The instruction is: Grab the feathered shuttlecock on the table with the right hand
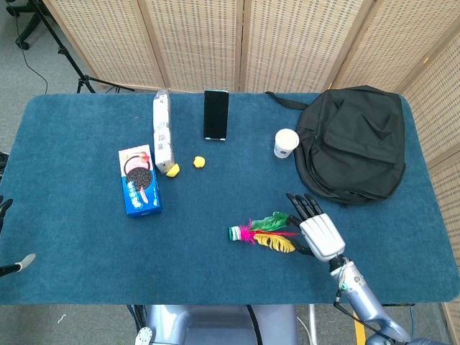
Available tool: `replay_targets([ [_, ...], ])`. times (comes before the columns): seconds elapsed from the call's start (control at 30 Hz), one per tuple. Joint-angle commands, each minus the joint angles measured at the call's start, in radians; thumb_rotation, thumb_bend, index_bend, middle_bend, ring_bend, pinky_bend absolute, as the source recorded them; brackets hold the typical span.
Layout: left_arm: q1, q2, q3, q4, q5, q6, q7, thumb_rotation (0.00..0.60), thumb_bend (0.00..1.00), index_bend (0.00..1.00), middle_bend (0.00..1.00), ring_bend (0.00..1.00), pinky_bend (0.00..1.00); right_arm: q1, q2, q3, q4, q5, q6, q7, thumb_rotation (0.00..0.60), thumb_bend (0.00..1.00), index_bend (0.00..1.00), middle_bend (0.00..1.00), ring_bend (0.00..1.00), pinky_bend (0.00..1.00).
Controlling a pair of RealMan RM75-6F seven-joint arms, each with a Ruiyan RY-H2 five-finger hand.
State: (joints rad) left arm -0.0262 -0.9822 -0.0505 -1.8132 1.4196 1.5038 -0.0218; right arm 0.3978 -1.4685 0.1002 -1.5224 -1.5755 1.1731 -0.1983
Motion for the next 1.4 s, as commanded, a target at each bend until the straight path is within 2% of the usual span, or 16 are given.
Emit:
replay_targets([
  [0.03, 0.0, 0.001, -0.001, 0.0, -0.002, -0.001, -0.002, 0.6, 0.0, 0.0, 0.0, 0.0, 0.0, 0.009, -0.019, -0.002, 0.013, 0.011, -0.007, -0.007, 0.6, 0.35, 0.42, 0.0, 0.0, 0.0],
  [0.27, -0.001, 0.002, -0.003, 0.001, -0.007, -0.004, -0.006, 0.6, 0.0, 0.0, 0.0, 0.0, 0.0, 0.018, -0.045, -0.007, 0.047, 0.021, -0.007, -0.008, 0.6, 0.36, 0.48, 0.0, 0.0, 0.0],
  [0.67, -0.003, -0.003, -0.002, -0.004, -0.007, -0.007, 0.009, 0.6, 0.0, 0.0, 0.0, 0.0, 0.0, 0.03, -0.062, -0.014, 0.088, 0.021, 0.009, 0.008, 0.6, 0.56, 0.6, 0.0, 0.0, 0.0],
  [0.83, -0.003, -0.003, -0.002, -0.004, -0.006, -0.008, 0.01, 0.6, 0.0, 0.0, 0.0, 0.0, 0.0, 0.031, -0.057, -0.02, 0.084, 0.012, 0.025, 0.004, 0.6, 0.57, 0.62, 0.0, 0.0, 0.0],
  [1.03, -0.004, 0.0, -0.002, -0.004, -0.008, -0.012, 0.004, 0.6, 0.0, 0.0, 0.0, 0.0, 0.0, 0.032, -0.014, -0.014, 0.052, -0.008, 0.059, -0.025, 0.6, 0.6, 0.63, 0.0, 0.0, 0.0],
  [1.4, 0.003, -0.003, 0.005, -0.01, 0.008, 0.001, 0.014, 0.6, 0.0, 0.0, 0.0, 0.0, 0.0, 0.026, 0.118, 0.014, -0.084, -0.077, 0.153, -0.168, 0.6, 0.62, 0.65, 0.0, 0.0, 0.0],
])
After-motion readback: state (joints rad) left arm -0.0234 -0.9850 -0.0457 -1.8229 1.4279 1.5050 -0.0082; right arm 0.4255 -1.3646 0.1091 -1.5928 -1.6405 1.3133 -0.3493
